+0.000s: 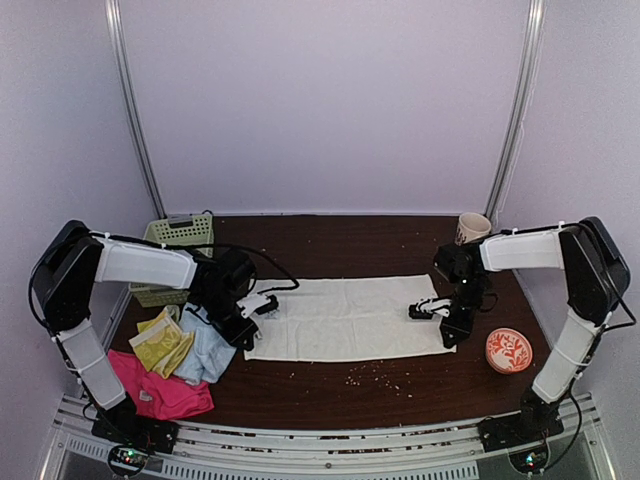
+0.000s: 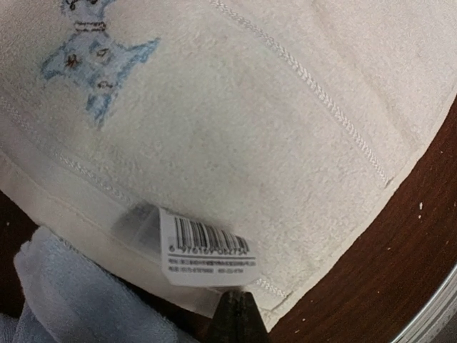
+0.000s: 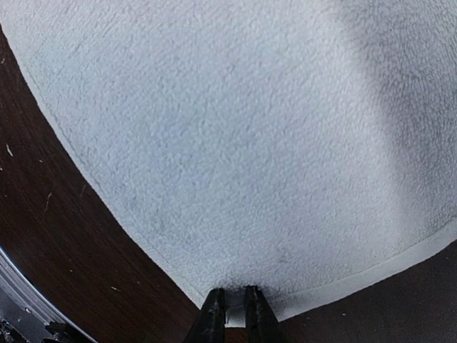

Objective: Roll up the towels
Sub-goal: Move the towel to the center of the board.

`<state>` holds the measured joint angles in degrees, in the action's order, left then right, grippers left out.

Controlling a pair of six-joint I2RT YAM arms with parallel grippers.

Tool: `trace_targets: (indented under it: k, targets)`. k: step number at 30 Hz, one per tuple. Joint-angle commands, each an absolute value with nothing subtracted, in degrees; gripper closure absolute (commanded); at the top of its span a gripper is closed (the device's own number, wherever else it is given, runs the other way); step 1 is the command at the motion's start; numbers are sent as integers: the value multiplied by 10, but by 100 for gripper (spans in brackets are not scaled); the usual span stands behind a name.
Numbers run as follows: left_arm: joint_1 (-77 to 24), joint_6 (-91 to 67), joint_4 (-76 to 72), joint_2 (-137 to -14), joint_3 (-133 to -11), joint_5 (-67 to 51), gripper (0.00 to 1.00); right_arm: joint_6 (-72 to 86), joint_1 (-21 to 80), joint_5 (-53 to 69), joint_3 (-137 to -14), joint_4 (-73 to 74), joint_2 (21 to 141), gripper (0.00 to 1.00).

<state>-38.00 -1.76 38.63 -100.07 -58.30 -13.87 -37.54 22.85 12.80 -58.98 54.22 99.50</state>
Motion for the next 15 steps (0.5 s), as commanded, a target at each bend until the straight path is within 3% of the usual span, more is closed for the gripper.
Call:
trace_targets:
  k: [1,13,15]
  targets:
    - [-386,-25,382,-1002,-582,-136,100,-382,223,55,-562,527,1009,89]
    - [-404,-23,366,-992,-589,-150,100,-402,184,4,-497,528,970,90]
    - [-403,-25,359,-981,-593,-154,94,-404,182,10,-498,531,962,89]
